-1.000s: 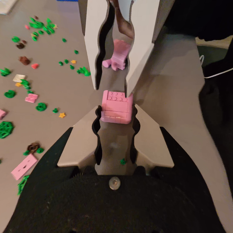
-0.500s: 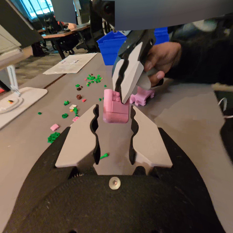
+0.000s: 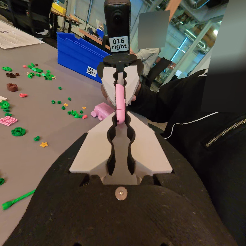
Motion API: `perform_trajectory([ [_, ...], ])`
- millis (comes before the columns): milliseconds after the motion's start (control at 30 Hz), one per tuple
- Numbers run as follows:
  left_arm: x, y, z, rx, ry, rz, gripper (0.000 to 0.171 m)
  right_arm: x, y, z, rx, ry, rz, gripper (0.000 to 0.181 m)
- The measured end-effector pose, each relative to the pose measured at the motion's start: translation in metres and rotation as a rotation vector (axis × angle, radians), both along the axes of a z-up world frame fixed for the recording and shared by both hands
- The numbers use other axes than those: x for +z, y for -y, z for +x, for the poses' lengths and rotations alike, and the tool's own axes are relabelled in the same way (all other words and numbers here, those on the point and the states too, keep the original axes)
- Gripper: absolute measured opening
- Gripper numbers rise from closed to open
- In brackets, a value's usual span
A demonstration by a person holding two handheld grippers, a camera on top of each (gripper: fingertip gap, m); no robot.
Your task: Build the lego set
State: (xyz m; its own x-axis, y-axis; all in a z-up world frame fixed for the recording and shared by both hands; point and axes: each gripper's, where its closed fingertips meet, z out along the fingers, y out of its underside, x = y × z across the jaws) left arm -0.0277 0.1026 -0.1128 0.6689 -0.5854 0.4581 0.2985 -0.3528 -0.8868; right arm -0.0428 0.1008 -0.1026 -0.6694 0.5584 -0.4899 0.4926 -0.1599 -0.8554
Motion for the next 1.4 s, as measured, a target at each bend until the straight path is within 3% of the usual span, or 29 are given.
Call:
perform_trajectory([
  [400,-0.001,0.004,0.006,-0.033,-0.051,0.022,0.006,0.002,0.004,0.007,0.056,-0.043,0.015,0.007],
  [467,0.0,0.004,0.007,-0.002,-0.139,0.079,0.006,0.004,0.004,0.008,0.055,-0.124,0.081,0.006],
  [600,0.002,0.0,0.0,0.152,-0.372,0.225,0.008,0.004,0.001,0.01,0.007,-0.405,0.371,0.005],
  [700,-0.001,0.003,0.004,0.119,-0.373,0.222,0.008,0.004,0.004,0.013,-0.001,-0.487,0.474,0.006],
  [833,0.006,0.009,0.01,0.026,-0.231,0.182,0.007,0.009,0.008,0.016,0.037,-0.414,0.328,0.007],
  [1033,0.011,0.013,0.012,-0.012,-0.156,0.168,0.007,0.014,0.011,0.017,0.075,-0.313,0.153,0.007],
  [1400,0.003,0.011,0.013,-0.035,-0.149,0.107,0.006,0.007,0.011,0.016,0.08,-0.282,0.172,0.008],
])
